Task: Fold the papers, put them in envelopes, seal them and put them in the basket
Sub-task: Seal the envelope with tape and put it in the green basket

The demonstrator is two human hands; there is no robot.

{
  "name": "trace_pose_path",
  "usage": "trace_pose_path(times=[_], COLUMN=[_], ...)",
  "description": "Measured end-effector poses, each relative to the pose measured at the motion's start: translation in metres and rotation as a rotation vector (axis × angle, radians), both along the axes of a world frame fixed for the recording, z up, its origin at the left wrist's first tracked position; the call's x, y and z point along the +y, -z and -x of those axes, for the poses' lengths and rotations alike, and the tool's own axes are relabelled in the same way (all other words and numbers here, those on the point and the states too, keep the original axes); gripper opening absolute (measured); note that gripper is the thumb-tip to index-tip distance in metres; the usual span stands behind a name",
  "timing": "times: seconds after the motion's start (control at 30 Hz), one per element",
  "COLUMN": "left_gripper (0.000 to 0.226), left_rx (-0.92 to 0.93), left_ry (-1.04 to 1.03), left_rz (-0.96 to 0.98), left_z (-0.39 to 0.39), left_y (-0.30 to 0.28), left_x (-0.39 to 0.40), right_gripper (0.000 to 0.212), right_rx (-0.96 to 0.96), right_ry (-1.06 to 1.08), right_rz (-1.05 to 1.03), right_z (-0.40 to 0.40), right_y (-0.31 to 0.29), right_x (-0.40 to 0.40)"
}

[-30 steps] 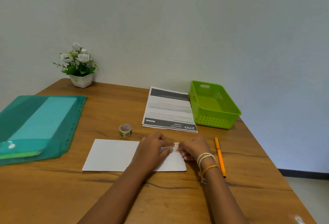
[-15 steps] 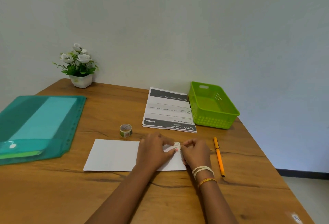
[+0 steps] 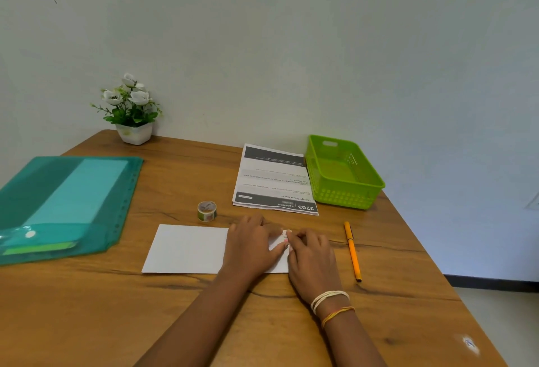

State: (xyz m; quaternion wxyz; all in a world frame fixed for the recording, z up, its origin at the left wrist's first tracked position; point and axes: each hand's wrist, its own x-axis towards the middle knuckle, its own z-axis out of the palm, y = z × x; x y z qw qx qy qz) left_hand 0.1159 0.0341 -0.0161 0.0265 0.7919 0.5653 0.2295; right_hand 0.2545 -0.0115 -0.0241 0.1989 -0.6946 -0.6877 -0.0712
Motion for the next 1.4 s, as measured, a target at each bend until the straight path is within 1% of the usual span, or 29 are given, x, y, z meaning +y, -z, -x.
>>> trace_pose_path(times=[0.17, 0.27, 0.37, 0.57, 0.67, 0.8, 0.93, 1.07, 1.23, 1.3, 1.4], left_gripper=[0.047, 0.043, 0.043, 0.052, 0.048, 0.046, 0.045, 0.049, 0.06, 0.069, 0.082], left_rx=[0.077, 0.105, 0.124, 0.133, 0.133, 0.139, 0.126, 0.122, 0.037, 0.027, 0.114], left_ry=[0.002, 0.02, 0.024, 0.065, 0.061, 0.04, 0.029, 0.031, -0.007, -0.022, -0.063], left_rz=[-0.021, -0.047, -0.067, -0.077, -0.043, -0.057, -0.075, -0.003, 0.102, 0.154, 0.239], left_z=[0.001, 0.001, 0.002, 0.003, 0.005, 0.004, 0.005, 0.007, 0.018, 0.025, 0.035], left_y=[0.003, 0.004, 0.002, 0.006, 0.008, 0.009, 0.01, 0.004, -0.008, -0.016, -0.032], left_x=[-0.008, -0.013, -0.016, -0.017, -0.018, -0.02, -0.021, -0.023, -0.023, -0.022, -0.023], right_gripper=[0.051, 0.057, 0.065, 0.057, 0.06, 0.068, 0.067, 0.071, 0.078, 0.07, 0.05], right_rx=[-0.065, -0.043, -0.008, -0.017, -0.012, 0.002, -0.006, -0.008, 0.001, -0.002, 0.014], right_ry=[0.052, 0.054, 0.016, -0.041, -0.054, -0.038, -0.021, -0.02, -0.005, 0.005, 0.015], right_rz=[0.001, 0.017, 0.042, 0.029, 0.052, 0.059, 0.066, 0.083, 0.114, 0.128, 0.16], right_z=[0.004, 0.006, 0.006, 0.005, 0.004, 0.005, 0.006, 0.007, 0.008, 0.007, 0.005], right_y=[0.0, -0.002, -0.004, -0.003, -0.004, -0.004, -0.003, -0.003, -0.008, -0.009, -0.009], right_x=[-0.003, -0.005, -0.008, -0.018, -0.02, -0.02, -0.019, -0.02, -0.022, -0.021, -0.017])
